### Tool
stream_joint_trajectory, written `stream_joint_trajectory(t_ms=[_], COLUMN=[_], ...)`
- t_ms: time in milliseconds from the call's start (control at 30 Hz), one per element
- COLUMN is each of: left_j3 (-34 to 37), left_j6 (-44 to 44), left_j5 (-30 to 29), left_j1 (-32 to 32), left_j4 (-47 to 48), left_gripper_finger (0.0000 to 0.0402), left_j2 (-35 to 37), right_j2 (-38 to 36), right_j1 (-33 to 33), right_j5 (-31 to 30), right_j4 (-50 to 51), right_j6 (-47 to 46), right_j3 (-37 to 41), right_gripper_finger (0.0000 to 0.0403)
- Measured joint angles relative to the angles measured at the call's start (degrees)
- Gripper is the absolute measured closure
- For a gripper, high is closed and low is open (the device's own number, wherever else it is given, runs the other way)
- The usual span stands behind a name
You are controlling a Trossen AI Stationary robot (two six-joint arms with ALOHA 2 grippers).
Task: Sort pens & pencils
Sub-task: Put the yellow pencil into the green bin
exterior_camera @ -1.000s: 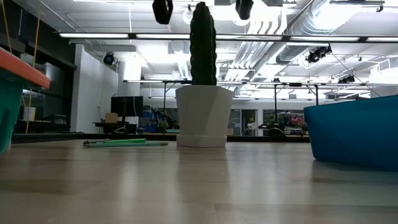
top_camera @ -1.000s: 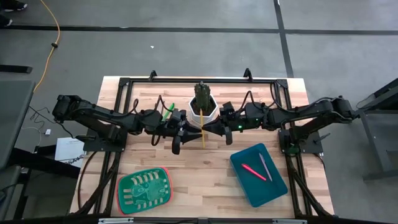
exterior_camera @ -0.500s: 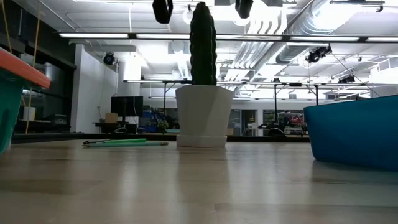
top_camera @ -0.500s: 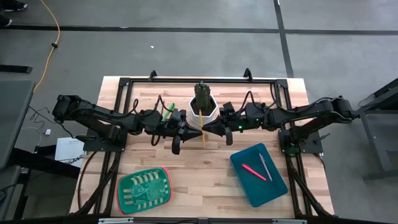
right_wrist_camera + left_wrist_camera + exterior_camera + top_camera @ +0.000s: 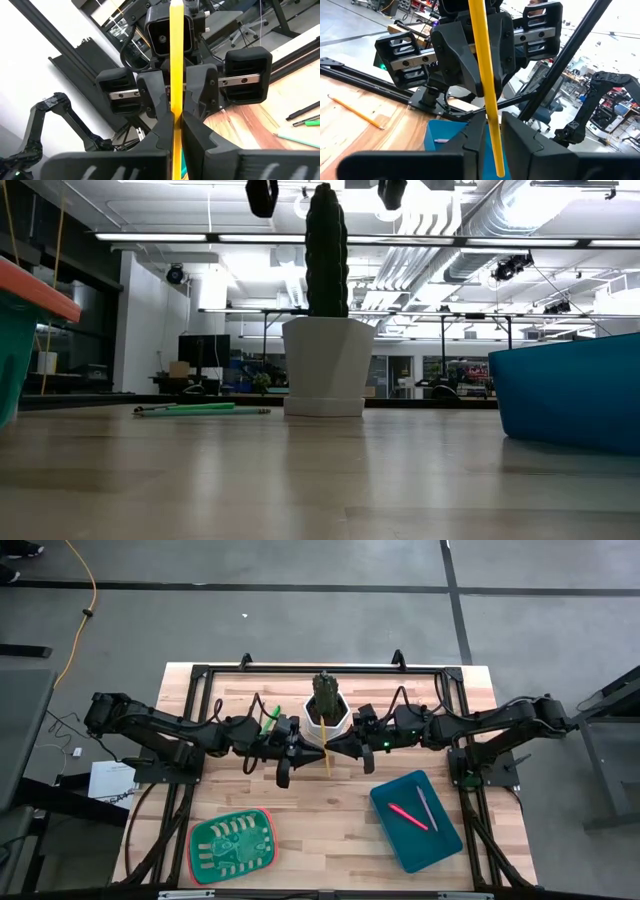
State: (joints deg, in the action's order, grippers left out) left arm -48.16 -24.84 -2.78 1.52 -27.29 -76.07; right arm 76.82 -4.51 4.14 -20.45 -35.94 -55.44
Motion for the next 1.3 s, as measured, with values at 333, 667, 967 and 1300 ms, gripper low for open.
stream_joint_trajectory(t_ms=[333,667,967,1300], left_j3=[0.0,0.0,0.0,0.0], left_j6=[0.0,-1.0,-1.8,-1.0], left_j5=[0.2,0.7,1.5,2.8], left_j1=[0.0,0.0,0.0,0.0], left_j4=[0.0,-2.2,-4.5,-4.3], left_gripper_finger=[0.0341,0.0341,0.0341,0.0342], left_j2=[0.0,-1.5,-3.2,-3.2], right_j2=[0.0,0.0,0.0,0.0], right_j1=[0.0,0.0,0.0,0.0], right_j5=[0.0,0.0,0.0,0.4], right_j4=[0.0,0.0,-0.1,-0.1], right_j6=[0.4,0.9,0.9,0.9], right_j3=[0.0,0.0,-0.1,-0.1], right_gripper_finger=[0.0396,0.0396,0.0396,0.0396])
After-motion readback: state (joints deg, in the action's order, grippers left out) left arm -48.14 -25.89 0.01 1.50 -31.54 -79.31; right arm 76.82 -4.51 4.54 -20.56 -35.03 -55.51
